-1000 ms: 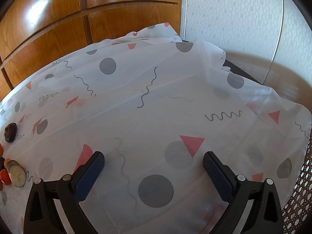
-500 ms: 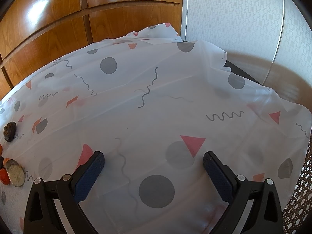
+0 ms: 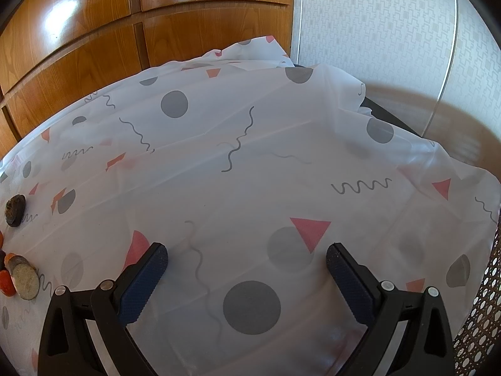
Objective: Organize fruits
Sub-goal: 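Carry the orange with the left tool into the tray and release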
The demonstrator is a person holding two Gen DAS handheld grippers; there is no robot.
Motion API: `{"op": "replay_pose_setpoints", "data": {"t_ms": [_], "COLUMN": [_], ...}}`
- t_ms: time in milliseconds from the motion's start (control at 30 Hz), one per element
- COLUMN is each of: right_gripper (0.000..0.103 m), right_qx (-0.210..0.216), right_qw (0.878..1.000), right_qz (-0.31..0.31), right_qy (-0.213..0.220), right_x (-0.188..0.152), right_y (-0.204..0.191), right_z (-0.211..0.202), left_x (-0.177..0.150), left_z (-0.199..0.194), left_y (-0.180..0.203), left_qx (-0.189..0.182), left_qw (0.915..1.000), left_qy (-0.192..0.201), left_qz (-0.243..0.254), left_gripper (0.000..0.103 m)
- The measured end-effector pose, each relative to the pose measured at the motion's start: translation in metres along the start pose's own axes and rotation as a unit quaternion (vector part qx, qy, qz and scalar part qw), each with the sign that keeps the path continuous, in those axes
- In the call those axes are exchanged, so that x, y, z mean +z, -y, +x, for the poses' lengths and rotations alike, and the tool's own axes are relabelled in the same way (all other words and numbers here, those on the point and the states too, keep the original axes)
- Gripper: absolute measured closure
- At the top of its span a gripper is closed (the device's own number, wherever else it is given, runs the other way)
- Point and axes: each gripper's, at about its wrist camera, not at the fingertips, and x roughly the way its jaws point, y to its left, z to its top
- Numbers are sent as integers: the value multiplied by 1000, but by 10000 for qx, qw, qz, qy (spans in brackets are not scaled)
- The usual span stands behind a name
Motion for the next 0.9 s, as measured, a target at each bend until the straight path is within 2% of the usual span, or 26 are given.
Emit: {"op": "replay_pose_setpoints", "data": {"t_ms": [200, 400, 500, 567, 700, 733, 800, 867, 900], "right_gripper": [0, 0, 0, 0, 0, 0, 0, 0, 0], "right_qx": [-2, 1, 5, 9, 9, 9, 1, 3, 1], "right_qw": [10000, 10000, 10000, 10000, 10000, 10000, 10000, 10000, 10000], "right_qz": [-2, 1, 2, 7, 7, 6, 1, 3, 2], "right_qy": [-1, 1, 1, 3, 3, 1, -2, -3, -5], "right_x": [0, 0, 0, 0, 0, 0, 0, 0, 0], "right_y": [0, 0, -1, 0, 0, -1, -1, 0, 0], "right_z": [0, 0, 1, 0, 1, 1, 1, 1, 2], "left_x": [-4, -7, -8, -8, -10, -12, -16, -20, -23], "left_z": [8, 7, -3, -13, -37, -44, -65, -84, -93], "left_y": [-19, -27, -27, -27, -25, -24, -20, -18, -18], "left_qx": [476, 447, 400, 440, 545, 612, 935, 1086, 1151], "left_qw": [9988, 9988, 9987, 9980, 9958, 9946, 9882, 9807, 9766], "left_qy": [71, 62, 167, 301, 639, 762, 1173, 1584, 1772], "left_qz": [-93, -183, -261, -339, -376, -356, -313, -353, -402], "left_gripper": [63, 61, 52, 42, 39, 35, 21, 2, 0]}}
